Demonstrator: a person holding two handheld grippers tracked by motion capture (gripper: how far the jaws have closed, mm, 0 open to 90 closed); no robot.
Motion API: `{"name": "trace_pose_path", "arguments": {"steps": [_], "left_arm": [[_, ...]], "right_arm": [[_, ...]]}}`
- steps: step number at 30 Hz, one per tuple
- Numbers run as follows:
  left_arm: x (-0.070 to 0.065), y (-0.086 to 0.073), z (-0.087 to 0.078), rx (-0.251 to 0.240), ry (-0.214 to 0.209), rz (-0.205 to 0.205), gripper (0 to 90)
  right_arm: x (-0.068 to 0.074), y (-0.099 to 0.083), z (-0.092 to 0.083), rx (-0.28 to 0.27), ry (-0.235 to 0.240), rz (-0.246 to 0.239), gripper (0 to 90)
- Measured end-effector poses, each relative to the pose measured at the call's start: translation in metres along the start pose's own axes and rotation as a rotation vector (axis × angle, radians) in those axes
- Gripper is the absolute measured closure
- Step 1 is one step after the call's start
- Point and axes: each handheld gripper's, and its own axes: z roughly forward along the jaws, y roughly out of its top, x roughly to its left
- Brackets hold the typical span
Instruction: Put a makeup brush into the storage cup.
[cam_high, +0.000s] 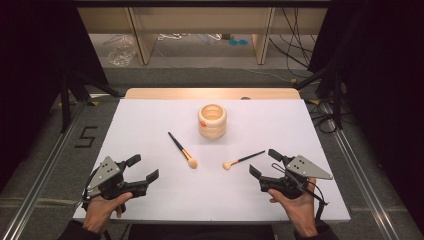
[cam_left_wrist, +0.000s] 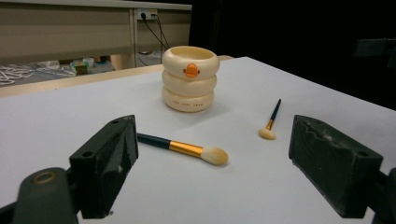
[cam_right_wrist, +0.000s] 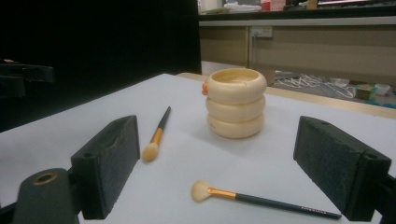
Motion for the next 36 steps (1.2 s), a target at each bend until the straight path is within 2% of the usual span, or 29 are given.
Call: {"name": "trace_pose_path", "arguments": {"steps": [1,4,6,8,9,13,14,16,17,22,24,26,31,32,33,36], "left_arm": [[0.000,0.000,0.000,0.001,-0.001,0.003,15.4],[0.000,0.000,0.000,0.002,-0.002,0.004,15.4],[0.000,0.000,0.000,0.007,0.000,0.003,15.4],[0.000,0.000,0.000,0.007,0.000,0.002,15.4],[0.000,0.000,0.000,0.007,0.000,0.001,15.4],[0.000,0.000,0.000,0.009,0.000,0.000,15.4],[0.000,0.000,0.000,0.009,0.000,0.000,15.4],[0.001,0.000,0.001,0.012,0.001,-0.003,15.4],[0.001,0.000,0.001,0.013,0.000,-0.003,15.4],[0.001,0.000,0.001,0.013,0.003,-0.005,15.4],[0.001,0.000,0.001,0.013,0.005,-0.005,15.4],[0.001,0.000,0.001,0.013,0.005,-0.005,15.4],[0.000,-0.001,0.000,0.019,0.003,-0.003,15.4],[0.000,-0.001,0.000,0.019,0.003,-0.002,15.5],[0.000,-0.001,0.000,0.018,0.003,-0.002,15.4],[0.001,-0.001,0.001,0.012,-0.004,-0.003,15.5]], "right_arm": [[0.000,0.000,-0.001,0.016,0.005,0.003,15.6],[-0.002,0.000,0.000,0.008,0.010,-0.007,15.6],[-0.001,0.000,0.000,0.024,0.010,0.009,15.6],[-0.001,0.000,0.000,0.029,0.015,0.005,15.6],[-0.001,-0.001,0.000,0.014,0.007,0.005,15.6],[-0.001,0.000,0.002,0.028,0.024,-0.010,15.7],[-0.001,0.000,0.002,0.046,0.020,-0.021,15.7],[-0.002,0.000,0.003,0.040,0.027,-0.040,15.7],[-0.002,0.001,0.003,0.060,0.026,-0.037,15.7],[-0.007,0.004,0.005,0.090,0.024,-0.061,16.1],[-0.009,0.005,0.007,0.081,0.023,-0.067,16.2],[-0.012,0.006,0.009,0.089,0.017,-0.099,16.6],[-0.013,0.011,0.013,0.153,0.058,-0.126,16.9],[-0.014,0.012,0.015,0.158,0.057,-0.152,17.5],[-0.014,0.012,0.015,0.169,0.065,-0.155,18.2],[-0.016,0.014,0.019,0.210,0.071,-0.204,18.6]]}}
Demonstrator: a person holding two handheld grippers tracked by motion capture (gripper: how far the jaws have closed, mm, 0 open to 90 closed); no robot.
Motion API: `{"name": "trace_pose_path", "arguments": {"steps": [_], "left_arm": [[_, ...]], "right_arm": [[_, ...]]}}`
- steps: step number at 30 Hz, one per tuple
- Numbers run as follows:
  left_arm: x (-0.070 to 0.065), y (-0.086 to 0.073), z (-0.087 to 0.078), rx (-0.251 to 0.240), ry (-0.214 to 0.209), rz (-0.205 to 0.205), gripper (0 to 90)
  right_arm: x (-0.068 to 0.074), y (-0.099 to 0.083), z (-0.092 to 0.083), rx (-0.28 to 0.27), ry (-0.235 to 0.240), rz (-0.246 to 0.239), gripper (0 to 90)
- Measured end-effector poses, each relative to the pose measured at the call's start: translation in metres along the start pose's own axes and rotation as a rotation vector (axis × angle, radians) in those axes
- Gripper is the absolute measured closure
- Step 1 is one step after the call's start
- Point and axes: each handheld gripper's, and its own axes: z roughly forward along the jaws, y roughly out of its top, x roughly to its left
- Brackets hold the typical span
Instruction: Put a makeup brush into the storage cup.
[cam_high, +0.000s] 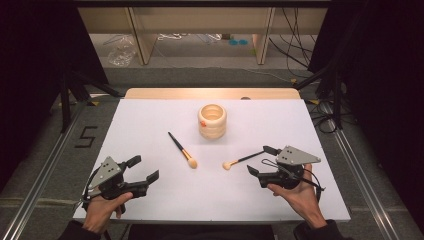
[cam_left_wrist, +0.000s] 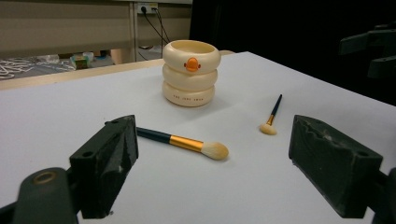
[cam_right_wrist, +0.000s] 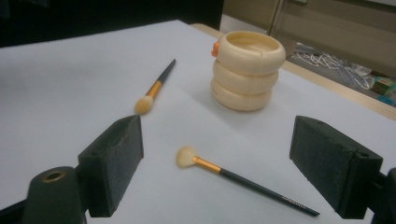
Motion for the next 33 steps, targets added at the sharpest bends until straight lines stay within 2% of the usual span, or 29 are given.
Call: {"name": "trace_pose_path", "arguments": {"steps": [2,3,5,7,11,18,20,24,33], "left_arm": [[0.000,0.000,-0.001,0.009,0.009,0.000,15.4],[0.000,0.000,-0.001,0.009,0.008,0.000,15.4],[0.000,0.000,-0.001,0.009,0.009,-0.001,15.4],[0.000,0.000,-0.001,0.009,0.009,-0.002,15.4],[0.000,0.000,-0.001,0.010,0.009,-0.002,15.4],[0.000,0.000,0.000,0.012,0.010,-0.002,15.4],[0.000,0.000,0.000,0.013,0.009,-0.002,15.4],[0.001,0.000,0.000,0.011,0.008,-0.005,15.4],[0.001,0.000,0.000,0.012,0.008,-0.009,15.4]], "right_arm": [[-0.002,0.002,0.004,0.024,0.005,-0.023,18.8],[-0.003,0.002,0.004,0.040,0.011,-0.015,19.1],[-0.006,0.003,0.008,0.046,0.014,-0.025,20.4],[-0.008,0.005,0.010,0.078,0.023,-0.035,21.7],[-0.012,0.006,0.016,0.110,0.039,-0.044,22.4],[-0.018,0.009,0.024,0.173,0.063,-0.104,25.3],[-0.019,0.011,0.027,0.218,0.087,-0.130,26.2],[-0.024,0.016,0.035,0.236,0.106,-0.165,28.4],[-0.031,0.020,0.051,0.261,0.115,-0.175,28.6]]}}
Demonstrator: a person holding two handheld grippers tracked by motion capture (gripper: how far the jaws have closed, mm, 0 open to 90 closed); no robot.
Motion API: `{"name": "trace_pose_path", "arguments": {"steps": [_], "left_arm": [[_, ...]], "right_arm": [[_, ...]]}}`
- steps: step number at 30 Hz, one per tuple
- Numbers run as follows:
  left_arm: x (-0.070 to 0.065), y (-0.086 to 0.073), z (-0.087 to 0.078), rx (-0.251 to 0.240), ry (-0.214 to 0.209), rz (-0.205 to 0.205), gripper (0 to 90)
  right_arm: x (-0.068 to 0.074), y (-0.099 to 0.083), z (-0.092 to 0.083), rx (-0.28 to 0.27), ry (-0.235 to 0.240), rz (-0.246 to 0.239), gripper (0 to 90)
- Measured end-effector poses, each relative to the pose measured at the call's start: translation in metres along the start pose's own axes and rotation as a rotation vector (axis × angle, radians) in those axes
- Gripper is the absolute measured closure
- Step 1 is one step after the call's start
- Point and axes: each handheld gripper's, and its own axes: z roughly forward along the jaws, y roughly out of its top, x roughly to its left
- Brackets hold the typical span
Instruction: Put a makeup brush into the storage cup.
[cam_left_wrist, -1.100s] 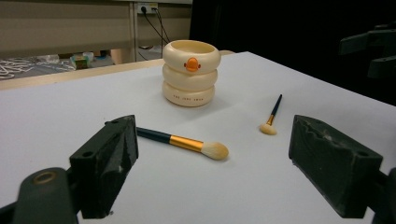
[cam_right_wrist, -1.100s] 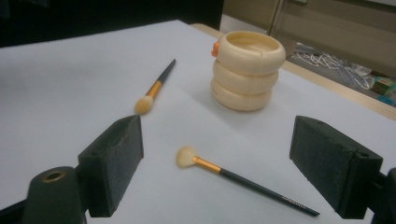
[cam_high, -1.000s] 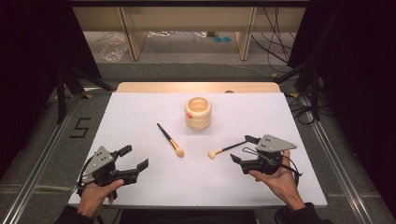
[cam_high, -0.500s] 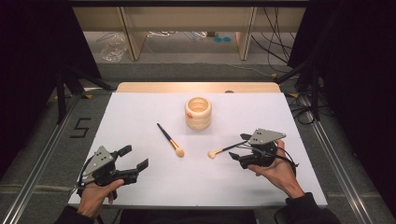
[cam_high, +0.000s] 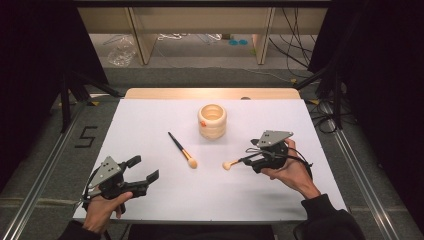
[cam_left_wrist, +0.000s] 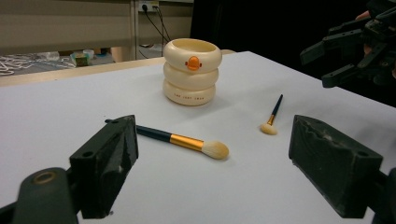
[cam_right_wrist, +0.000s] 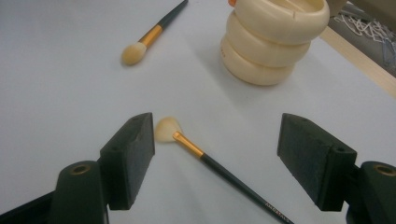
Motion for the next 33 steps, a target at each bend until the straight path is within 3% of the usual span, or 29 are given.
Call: {"name": "trace_pose_path", "arguments": {"steps": [12,24,33], "left_arm": [[-0.004,0.000,0.004,-0.003,-0.012,-0.003,15.4],[-0.012,0.001,0.009,-0.018,-0.030,-0.029,15.5],[-0.019,0.001,0.015,-0.007,-0.037,-0.002,15.5]], "right_arm": [[-0.006,-0.001,0.005,0.026,-0.006,0.015,28.8],[-0.006,0.000,0.010,0.039,-0.005,-0.006,29.4],[-0.006,0.001,0.016,0.068,0.001,-0.026,30.7]]}}
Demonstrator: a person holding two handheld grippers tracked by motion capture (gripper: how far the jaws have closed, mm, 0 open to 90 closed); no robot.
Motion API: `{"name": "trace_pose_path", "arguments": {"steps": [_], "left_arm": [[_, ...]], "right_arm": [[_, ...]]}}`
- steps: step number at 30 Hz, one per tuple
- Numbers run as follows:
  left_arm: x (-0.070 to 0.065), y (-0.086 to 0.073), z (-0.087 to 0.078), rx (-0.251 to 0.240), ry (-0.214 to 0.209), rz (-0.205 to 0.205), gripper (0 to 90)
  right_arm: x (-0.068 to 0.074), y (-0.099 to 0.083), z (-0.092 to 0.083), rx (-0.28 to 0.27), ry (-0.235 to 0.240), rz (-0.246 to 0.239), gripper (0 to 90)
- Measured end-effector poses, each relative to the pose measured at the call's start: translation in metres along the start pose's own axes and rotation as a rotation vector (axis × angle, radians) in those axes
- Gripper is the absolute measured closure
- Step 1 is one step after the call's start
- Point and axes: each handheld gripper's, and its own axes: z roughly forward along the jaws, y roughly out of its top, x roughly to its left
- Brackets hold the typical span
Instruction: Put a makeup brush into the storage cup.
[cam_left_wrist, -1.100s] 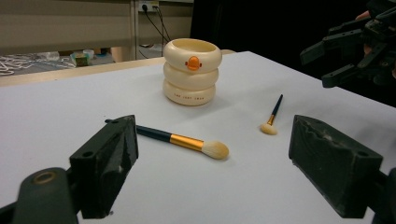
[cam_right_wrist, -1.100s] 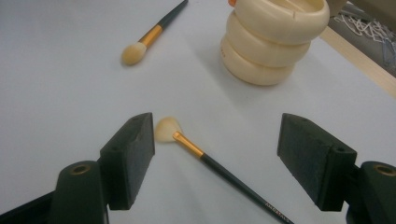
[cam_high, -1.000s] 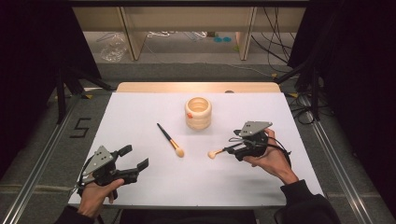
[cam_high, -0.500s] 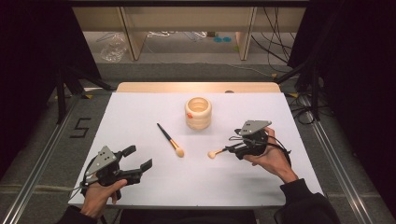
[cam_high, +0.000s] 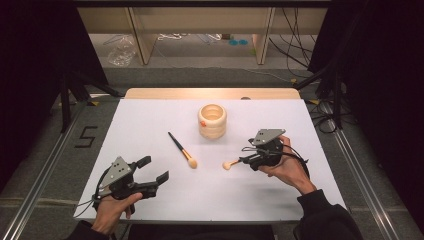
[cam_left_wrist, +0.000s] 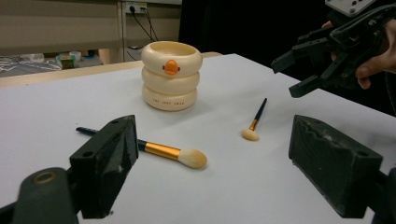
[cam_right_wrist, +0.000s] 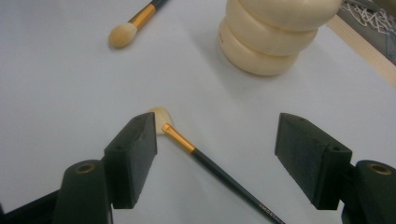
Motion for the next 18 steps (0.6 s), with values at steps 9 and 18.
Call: {"name": "trace_pose_path", "arguments": {"steps": [9,18], "left_arm": [[-0.001,0.000,0.002,-0.004,-0.006,0.009,15.5],[-0.003,0.000,0.003,0.004,0.001,0.018,15.5]], "right_arm": [[-0.002,0.000,0.013,0.050,0.032,-0.027,32.9],[-0.004,0.003,0.025,0.096,0.048,-0.053,35.2]]}}
